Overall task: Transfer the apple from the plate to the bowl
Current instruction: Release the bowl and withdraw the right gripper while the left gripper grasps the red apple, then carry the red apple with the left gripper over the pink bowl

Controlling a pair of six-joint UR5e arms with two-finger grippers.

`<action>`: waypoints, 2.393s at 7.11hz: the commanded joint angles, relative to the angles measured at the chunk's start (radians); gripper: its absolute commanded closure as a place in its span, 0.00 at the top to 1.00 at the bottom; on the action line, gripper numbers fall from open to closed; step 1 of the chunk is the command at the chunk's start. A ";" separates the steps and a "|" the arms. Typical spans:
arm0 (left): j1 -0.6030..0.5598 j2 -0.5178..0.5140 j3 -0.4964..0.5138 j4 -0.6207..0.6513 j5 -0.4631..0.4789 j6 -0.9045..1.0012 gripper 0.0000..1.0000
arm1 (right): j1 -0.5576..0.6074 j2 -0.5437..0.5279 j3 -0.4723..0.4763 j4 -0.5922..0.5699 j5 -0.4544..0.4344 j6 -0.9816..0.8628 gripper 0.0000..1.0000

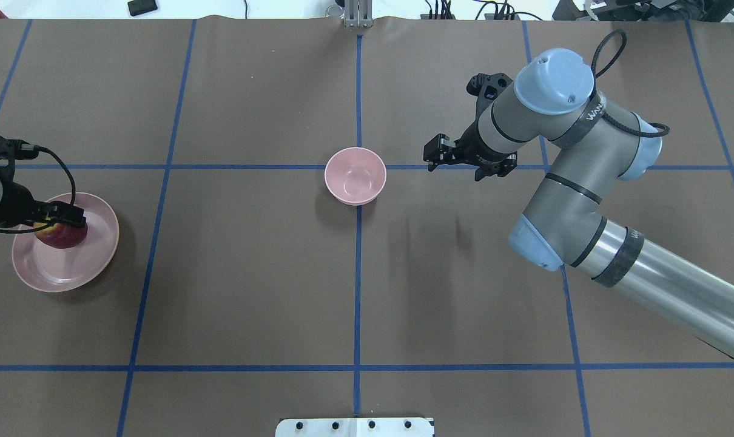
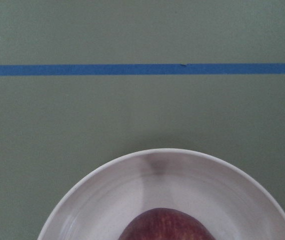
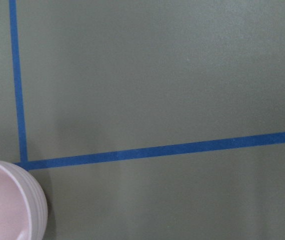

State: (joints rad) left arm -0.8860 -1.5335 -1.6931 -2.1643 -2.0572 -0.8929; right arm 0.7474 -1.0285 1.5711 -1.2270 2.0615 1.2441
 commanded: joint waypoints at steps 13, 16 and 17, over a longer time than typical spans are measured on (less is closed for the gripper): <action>0.217 -0.964 0.239 0.625 0.089 -0.435 0.00 | 0.302 -0.433 0.139 0.000 0.101 -0.637 1.00; 0.248 -1.071 0.484 0.423 0.173 -0.488 0.00 | 0.300 -0.433 0.141 0.003 0.101 -0.634 1.00; 0.263 -1.062 0.486 0.423 0.173 -0.485 0.00 | 0.299 -0.433 0.139 0.003 0.101 -0.634 1.00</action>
State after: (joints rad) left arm -0.6392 -2.5855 -1.2351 -1.7257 -1.8950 -1.3738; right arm 1.0472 -1.4620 1.7111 -1.2248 2.1633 0.6106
